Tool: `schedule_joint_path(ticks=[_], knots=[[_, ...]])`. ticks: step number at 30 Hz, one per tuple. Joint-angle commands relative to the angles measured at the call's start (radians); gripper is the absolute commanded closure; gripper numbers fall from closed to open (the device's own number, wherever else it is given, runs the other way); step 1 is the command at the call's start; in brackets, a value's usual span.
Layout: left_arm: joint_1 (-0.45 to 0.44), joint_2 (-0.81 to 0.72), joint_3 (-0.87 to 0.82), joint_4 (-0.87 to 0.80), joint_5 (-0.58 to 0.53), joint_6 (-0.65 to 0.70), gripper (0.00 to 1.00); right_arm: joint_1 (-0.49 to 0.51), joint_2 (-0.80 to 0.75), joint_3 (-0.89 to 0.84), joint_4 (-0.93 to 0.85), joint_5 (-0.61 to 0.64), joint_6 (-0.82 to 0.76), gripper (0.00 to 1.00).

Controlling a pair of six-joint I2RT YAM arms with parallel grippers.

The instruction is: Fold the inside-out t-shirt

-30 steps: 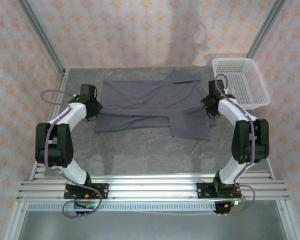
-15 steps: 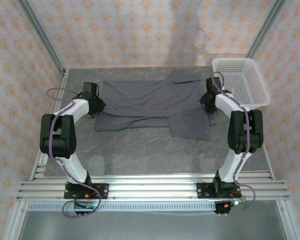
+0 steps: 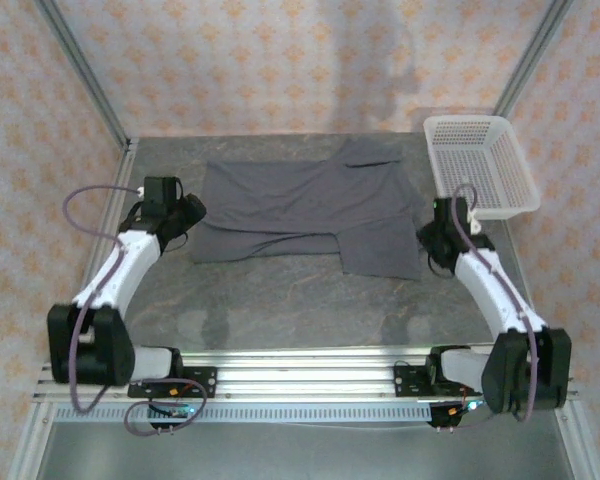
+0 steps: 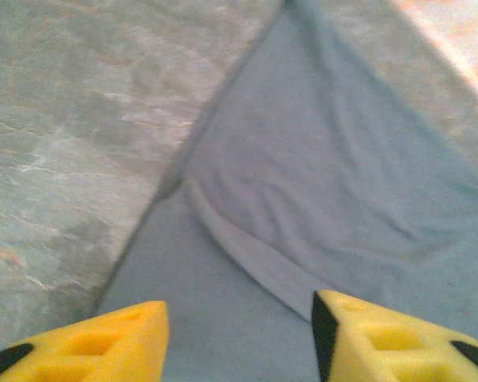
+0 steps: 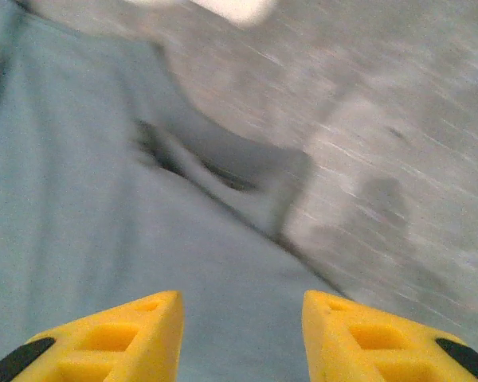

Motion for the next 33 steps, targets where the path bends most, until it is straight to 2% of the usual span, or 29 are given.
schedule_joint_path(ticks=[1,5,13,16,17,19,22,28,30,33], knots=[[-0.093,-0.121,-0.036,-0.068,0.030,0.039,0.44,-0.006,-0.017,-0.113,-0.017,0.001,-0.024,0.56],[-0.187,-0.197,-0.054,-0.135,0.031,0.052,0.41,-0.006,0.085,-0.108,-0.027,-0.074,-0.097,0.58],[-0.260,-0.213,-0.053,-0.195,0.120,0.137,0.40,-0.006,0.250,-0.070,0.073,-0.139,-0.096,0.60],[-0.282,-0.211,-0.035,-0.238,0.144,0.168,0.35,-0.006,0.310,-0.046,0.081,-0.144,-0.092,0.61],[-0.289,-0.211,-0.030,-0.249,0.151,0.174,0.32,-0.006,0.328,-0.037,0.082,-0.146,-0.087,0.64],[-0.305,-0.212,-0.025,-0.267,0.161,0.189,0.26,-0.006,0.352,-0.021,0.085,-0.159,-0.079,0.82],[-0.329,-0.215,-0.026,-0.291,0.156,0.203,0.24,-0.006,0.345,0.008,0.073,-0.185,-0.073,0.98],[-0.354,-0.224,-0.050,-0.262,0.146,0.180,0.24,0.010,0.294,0.149,0.043,-0.265,-0.032,1.00],[-0.356,-0.218,-0.052,-0.248,0.142,0.168,0.24,0.021,0.321,0.233,0.047,-0.275,-0.006,1.00],[-0.362,-0.205,-0.054,-0.238,0.133,0.161,0.24,0.023,0.445,0.416,0.034,-0.254,0.039,1.00]])
